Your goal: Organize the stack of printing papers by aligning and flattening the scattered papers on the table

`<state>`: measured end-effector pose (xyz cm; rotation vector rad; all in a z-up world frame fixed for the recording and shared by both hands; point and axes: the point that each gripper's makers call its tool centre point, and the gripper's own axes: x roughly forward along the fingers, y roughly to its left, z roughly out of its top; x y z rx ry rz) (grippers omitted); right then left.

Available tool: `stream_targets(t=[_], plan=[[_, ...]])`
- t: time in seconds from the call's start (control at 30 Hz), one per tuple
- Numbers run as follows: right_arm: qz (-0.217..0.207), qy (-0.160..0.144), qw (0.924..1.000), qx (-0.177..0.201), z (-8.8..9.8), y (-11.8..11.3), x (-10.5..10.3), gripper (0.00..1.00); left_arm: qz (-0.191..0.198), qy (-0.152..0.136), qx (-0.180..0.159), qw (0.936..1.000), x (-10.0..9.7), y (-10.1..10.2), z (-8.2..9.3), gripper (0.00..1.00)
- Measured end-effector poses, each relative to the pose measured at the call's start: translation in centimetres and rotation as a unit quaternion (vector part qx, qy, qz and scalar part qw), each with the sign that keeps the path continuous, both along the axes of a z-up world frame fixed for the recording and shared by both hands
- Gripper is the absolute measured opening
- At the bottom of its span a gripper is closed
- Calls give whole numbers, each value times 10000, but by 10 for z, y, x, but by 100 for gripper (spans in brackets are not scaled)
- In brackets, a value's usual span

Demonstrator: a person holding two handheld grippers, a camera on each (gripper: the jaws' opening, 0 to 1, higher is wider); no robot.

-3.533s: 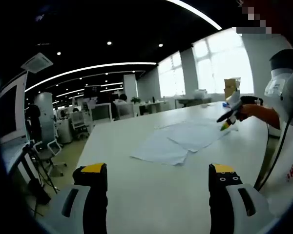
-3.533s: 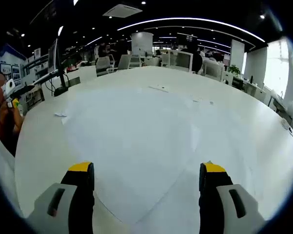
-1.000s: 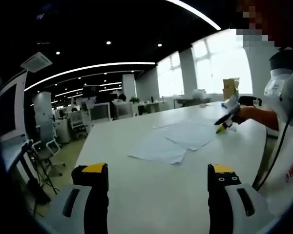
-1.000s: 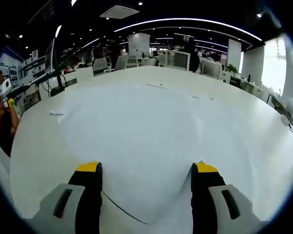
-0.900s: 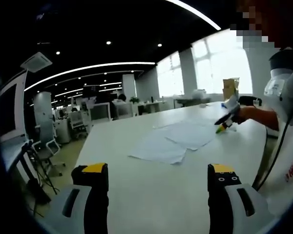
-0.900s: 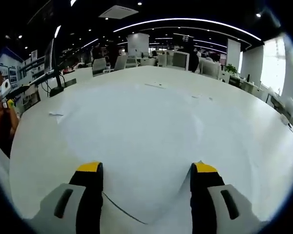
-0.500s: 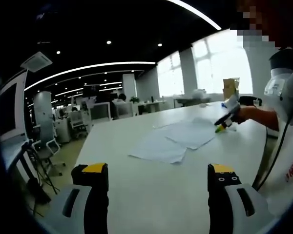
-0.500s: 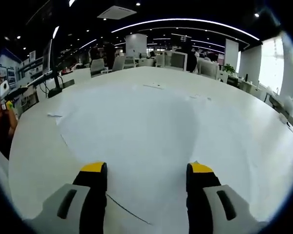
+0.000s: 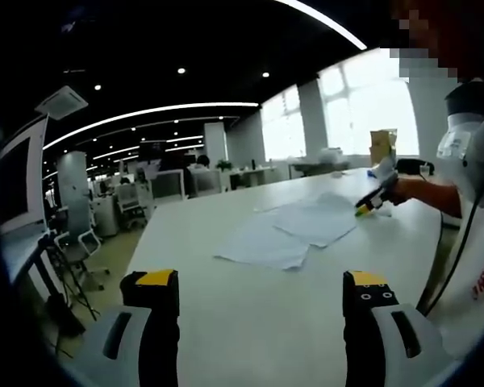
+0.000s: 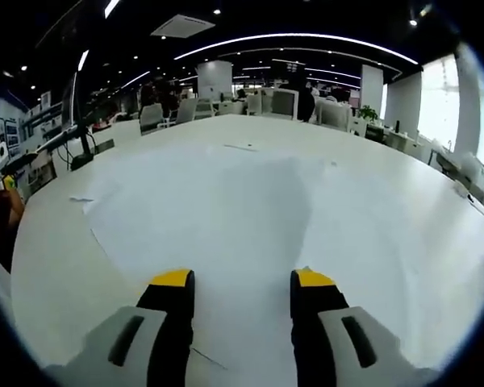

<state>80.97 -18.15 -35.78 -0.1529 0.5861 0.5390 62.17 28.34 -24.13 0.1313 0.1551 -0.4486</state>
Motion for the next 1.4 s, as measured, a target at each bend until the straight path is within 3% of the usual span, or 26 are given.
stream_targets(t=[0.27, 0.43, 0.67, 0.7, 0.8, 1.0, 1.27, 1.4], plan=[[-96, -11, 9997, 234, 2, -8, 10, 29, -9, 7, -10, 10000, 2, -1, -1, 86], [-126, -10, 9986, 521, 4, -7, 15, 28, 5, -11, -11, 10000, 3, 0, 0, 86], [-63, -138, 9992, 358, 3, -7, 15, 20, 37, 5, -21, 10000, 3, 2, -1, 86], [-22, -122, 9993, 352, 3, -6, 14, 18, 35, 7, -18, 10000, 4, 3, -1, 86], [127, 119, 9966, 810, 5, 6, 9, 12, 32, 2, -20, 10000, 4, 3, -1, 86], [61, 181, 9956, 920, 2, 4, 11, 0, 52, 6, -32, 10000, 6, 4, -2, 86], [251, 448, 9917, 1175, 2, 13, 7, 0, 80, 15, -32, 10000, 7, 5, -3, 86], [264, 427, 9905, 1282, 6, 14, 6, 0, 44, 12, -25, 10000, 9, 2, -2, 85]])
